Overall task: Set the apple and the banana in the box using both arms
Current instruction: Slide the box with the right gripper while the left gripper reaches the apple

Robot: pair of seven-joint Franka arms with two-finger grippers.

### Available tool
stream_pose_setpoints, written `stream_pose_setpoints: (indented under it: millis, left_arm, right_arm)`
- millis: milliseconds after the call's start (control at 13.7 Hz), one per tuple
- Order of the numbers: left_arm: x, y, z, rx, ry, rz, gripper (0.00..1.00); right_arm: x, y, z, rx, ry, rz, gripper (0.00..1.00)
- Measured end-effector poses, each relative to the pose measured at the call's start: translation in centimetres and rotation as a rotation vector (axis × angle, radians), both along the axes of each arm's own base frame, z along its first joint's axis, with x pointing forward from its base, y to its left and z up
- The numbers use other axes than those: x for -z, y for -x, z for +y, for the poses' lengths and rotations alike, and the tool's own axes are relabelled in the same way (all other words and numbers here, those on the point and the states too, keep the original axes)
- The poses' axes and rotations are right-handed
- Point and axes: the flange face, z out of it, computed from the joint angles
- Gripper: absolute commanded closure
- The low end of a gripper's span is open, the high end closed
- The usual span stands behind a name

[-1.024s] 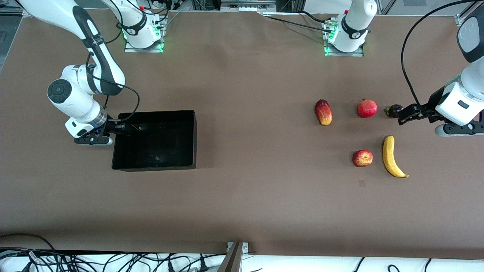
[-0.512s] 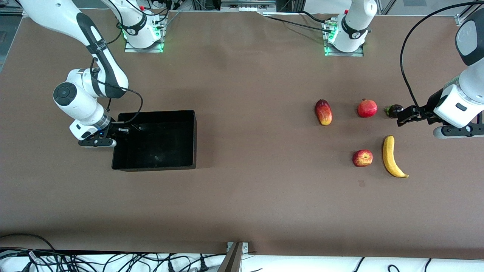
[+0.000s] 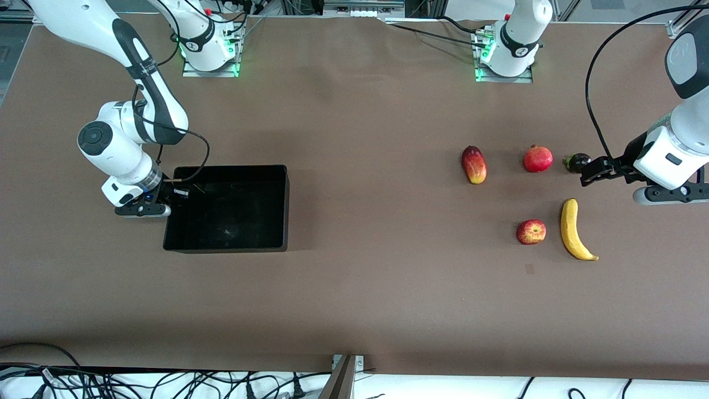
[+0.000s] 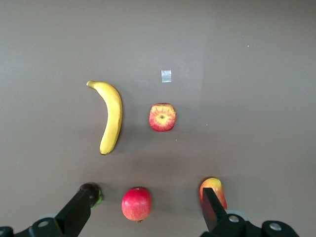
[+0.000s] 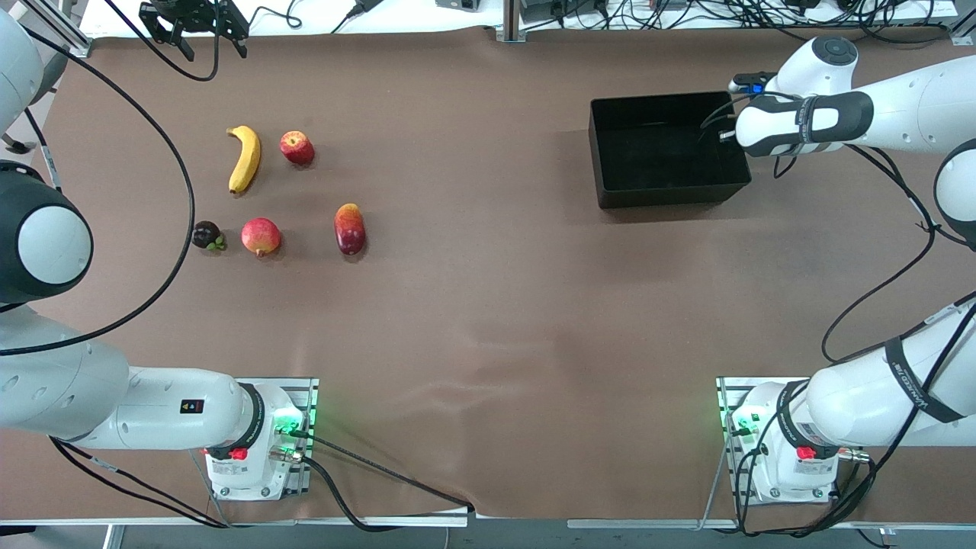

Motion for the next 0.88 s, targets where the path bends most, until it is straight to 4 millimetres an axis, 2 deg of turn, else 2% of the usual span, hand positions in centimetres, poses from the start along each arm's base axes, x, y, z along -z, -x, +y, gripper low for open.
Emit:
stream_pose_setpoints:
  millis: [146, 220, 366, 512, 659, 805, 878]
  left_arm:
    - [0.7, -0.5, -0.2, -0.015, 0.029, -0.005, 0.0]
    - [1.7, -1.1, -0.3, -0.025, 0.041, -0.013, 0.0]
    - [5.2, -2.7, -0.3, -0.037, 0.048, -0.019, 0.0]
    - [9.5, -4.5, -0.3, -0.042, 0.048, -0.022, 0.0]
    - [13.4, -5.8, -0.2, -0.046, 0.047, -0.029, 0.0]
    - [16.8, -6.5, -0.1, -0.053, 0.046, -0.022, 0.0]
    - [18.4, -6.8, -0.1, -0.065, 0.045, -0.016, 0.0]
  right_arm:
    - [-1.5, -1.3, 0.7, -0.01, 0.0, -0.005, 1.0]
    - [-2.5, -2.1, 1.1, -0.016, 0.001, 0.012, 1.0]
    - [-5.3, -3.8, 2.7, -0.041, 0.006, 0.045, 1.0]
    - [-8.5, -5.1, 5.5, -0.083, 0.009, 0.053, 1.0]
    - [-11.6, -5.6, 10.5, -0.118, 0.008, 0.059, 1.0]
    - [-14.1, -5.2, 17.3, -0.065, -0.005, 0.059, 1.0]
    - [-14.5, -4.7, 20.9, -0.033, -0.015, 0.054, 1.0]
